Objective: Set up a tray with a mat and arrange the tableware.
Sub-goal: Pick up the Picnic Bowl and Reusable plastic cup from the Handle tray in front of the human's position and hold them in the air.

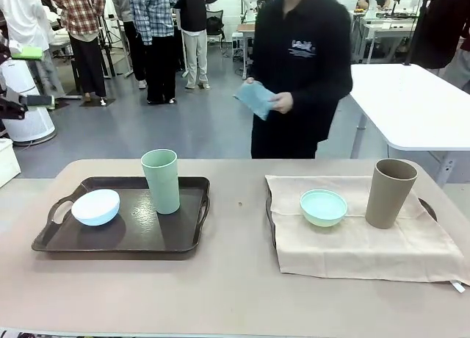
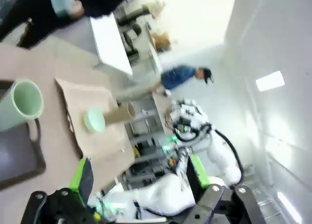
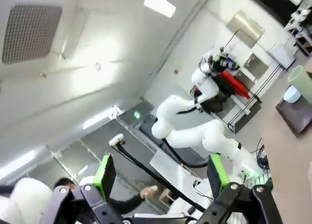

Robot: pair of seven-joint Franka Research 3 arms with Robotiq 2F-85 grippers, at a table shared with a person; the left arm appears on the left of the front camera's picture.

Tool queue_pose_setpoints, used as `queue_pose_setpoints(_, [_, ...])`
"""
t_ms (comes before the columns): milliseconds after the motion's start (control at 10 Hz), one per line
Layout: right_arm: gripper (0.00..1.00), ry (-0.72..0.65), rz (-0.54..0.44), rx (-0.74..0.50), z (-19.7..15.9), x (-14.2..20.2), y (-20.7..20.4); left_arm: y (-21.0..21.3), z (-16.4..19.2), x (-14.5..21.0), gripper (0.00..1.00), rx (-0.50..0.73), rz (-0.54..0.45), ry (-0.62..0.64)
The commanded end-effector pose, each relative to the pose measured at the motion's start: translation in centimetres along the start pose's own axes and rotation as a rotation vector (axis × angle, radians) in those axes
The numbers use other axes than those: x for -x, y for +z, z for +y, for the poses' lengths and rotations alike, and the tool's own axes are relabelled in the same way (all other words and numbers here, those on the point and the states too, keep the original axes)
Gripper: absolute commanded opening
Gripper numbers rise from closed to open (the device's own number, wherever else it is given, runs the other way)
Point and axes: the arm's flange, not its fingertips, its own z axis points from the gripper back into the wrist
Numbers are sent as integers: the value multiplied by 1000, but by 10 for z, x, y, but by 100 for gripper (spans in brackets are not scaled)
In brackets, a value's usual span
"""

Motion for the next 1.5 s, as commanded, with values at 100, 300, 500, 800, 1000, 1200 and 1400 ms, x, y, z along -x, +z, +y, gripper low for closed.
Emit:
queue_pose_setpoints(100, [100, -182, 65, 147, 20, -10, 16, -7, 13, 10, 100, -141, 431, 179])
queue_pose_setpoints(300, [100, -286, 204, 214, 17, -10, 13, -16, 18, 21, 100, -29, 258, 161])
queue_pose_setpoints(500, [100, -167, 37, 138, 24, -6, 24, -16, 18, 21, 100, -29, 258, 161])
queue_pose_setpoints(800, [100, -421, 136, 359, 7, -7, 17, -12, 22, 17, 100, -120, 335, 212])
queue_pose_setpoints(1000, [100, -585, 174, 507, 17, -12, 15, -2, 26, 16, 100, -236, 366, 205])
queue_pose_setpoints(1200, [100, -566, 225, 584, 38, -25, -1, -8, 29, 19, 100, -165, 336, 197])
queue_pose_setpoints(1400, [100, -547, 138, 498, 3, -14, 28, -8, 29, 19, 100, -165, 336, 197])
